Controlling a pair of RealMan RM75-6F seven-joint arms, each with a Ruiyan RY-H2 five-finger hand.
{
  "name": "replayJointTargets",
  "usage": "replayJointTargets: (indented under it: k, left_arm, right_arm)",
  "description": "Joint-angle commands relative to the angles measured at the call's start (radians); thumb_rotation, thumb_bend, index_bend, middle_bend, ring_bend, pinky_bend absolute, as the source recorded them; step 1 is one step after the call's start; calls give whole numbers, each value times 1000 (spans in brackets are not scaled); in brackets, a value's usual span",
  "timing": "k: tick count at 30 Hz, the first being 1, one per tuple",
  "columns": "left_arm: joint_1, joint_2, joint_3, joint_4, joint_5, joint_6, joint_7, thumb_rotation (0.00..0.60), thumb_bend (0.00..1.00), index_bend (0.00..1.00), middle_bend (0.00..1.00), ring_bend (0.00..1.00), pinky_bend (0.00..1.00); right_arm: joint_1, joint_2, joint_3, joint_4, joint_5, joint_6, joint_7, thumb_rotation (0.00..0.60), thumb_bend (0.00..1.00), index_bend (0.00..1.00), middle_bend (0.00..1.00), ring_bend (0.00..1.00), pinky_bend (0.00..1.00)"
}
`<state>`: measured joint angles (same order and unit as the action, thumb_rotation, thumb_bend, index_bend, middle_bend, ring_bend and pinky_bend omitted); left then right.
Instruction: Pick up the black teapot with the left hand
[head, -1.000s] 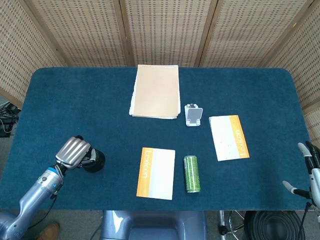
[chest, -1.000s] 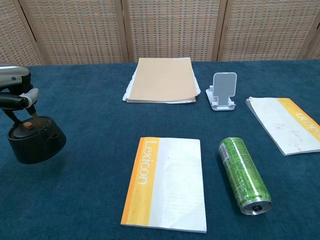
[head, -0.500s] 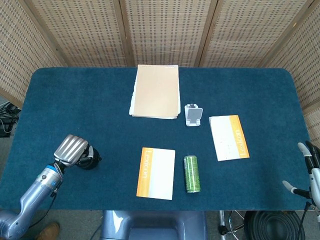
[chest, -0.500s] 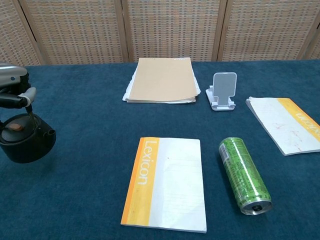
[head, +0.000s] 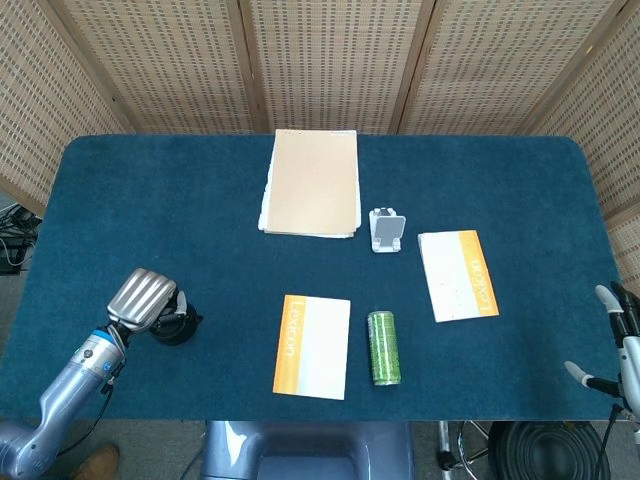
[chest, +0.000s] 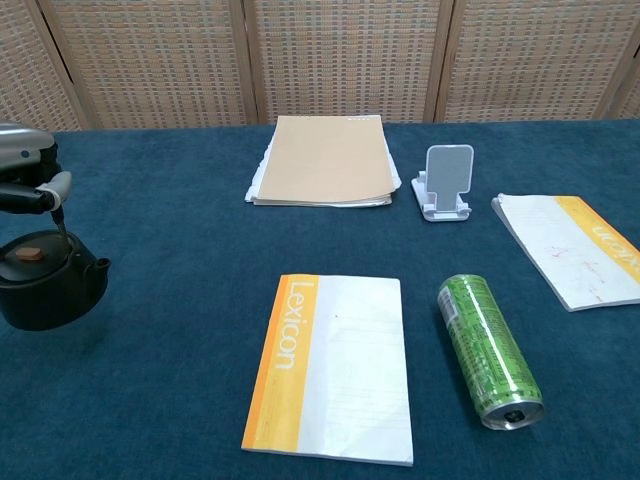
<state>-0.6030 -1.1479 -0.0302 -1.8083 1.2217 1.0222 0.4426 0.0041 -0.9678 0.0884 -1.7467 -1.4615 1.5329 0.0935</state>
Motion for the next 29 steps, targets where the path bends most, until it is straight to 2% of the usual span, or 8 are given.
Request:
replayJointTargets:
  k: [1,7,10,15,17,19,29]
  left_arm:
    - [-2,3,-3,-5,0,3,6,117,1000,1000,1000,875,788]
    - [-19,11,-28,-12,7,9,19,117,1000,1000,1000,875,788]
    - [-60,4,-78,41,75,16,-18,120,1000,1000,1000,875,788]
    - [-89,-12,-96,105,126,2,-74,211,1000,1000,1000,875,788]
    - [-101,-21,-100,129,139,-3,-70,284,1000,1000,1000,875,788]
    - [-113,-29,-103,147,149,-9,-63,315,1000,1000,1000,875,788]
    - [-144,-41,-123,146,131,-19,-4,315,1000,1000,1000,875,788]
  right_arm:
    - [0,0,0,0,0,0,1,600,0,0,0,0,0]
    - [0,1,0,0,0,-1,1,600,0,0,0,0,0]
    - [2,0,1,1,2,-4,1,600,0,0,0,0,0]
    - [3,-1,1,3,3,-6,-1,600,0,0,0,0,0]
    - [3,-2,1,4,4,-7,-1,600,0,0,0,0,0]
    - [4,-2,1,4,4,-7,-1,600,0,0,0,0,0]
    - [4,-1,3,5,7,-9,4,600,0,0,0,0,0]
